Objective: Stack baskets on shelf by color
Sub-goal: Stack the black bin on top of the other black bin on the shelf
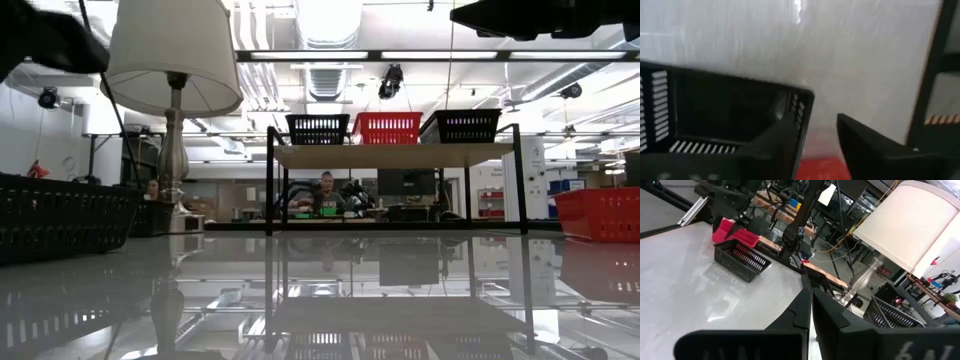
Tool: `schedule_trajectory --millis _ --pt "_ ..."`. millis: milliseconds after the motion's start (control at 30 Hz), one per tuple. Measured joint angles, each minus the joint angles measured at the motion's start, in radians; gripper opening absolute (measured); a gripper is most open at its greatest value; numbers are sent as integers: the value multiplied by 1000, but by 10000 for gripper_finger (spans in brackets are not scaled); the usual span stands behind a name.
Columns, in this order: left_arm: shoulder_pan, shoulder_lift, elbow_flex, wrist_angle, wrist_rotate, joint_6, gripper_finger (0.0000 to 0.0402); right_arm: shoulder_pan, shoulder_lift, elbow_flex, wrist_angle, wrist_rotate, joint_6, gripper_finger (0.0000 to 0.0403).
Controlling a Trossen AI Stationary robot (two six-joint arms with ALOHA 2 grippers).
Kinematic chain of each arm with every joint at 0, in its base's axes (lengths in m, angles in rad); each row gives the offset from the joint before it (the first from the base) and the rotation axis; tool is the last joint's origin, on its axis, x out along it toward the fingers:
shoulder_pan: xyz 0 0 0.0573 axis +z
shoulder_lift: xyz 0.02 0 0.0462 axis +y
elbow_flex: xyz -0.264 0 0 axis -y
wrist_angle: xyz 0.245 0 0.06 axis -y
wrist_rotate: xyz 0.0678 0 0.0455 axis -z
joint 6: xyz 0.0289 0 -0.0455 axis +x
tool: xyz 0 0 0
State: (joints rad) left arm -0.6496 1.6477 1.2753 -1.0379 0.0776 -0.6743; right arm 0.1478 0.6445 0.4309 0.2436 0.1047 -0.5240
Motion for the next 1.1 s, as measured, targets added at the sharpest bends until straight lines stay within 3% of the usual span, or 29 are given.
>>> schedule_trajectory --millis 167,400,567,867,1100 --pt "-34 2 -80 2 4 0 191 0 0 0 -2 0 7 9" --pt "-51 2 -153 67 1 0 191 0 0 0 -3 0 7 9" --pt "-51 2 -170 95 -1 4 147 0 0 0 -3 0 7 9" --pt "-39 2 -147 95 -4 28 12 0 0 -1 -3 0 7 9" --pt "16 2 -55 77 -63 26 3 0 0 -1 -3 0 7 9"
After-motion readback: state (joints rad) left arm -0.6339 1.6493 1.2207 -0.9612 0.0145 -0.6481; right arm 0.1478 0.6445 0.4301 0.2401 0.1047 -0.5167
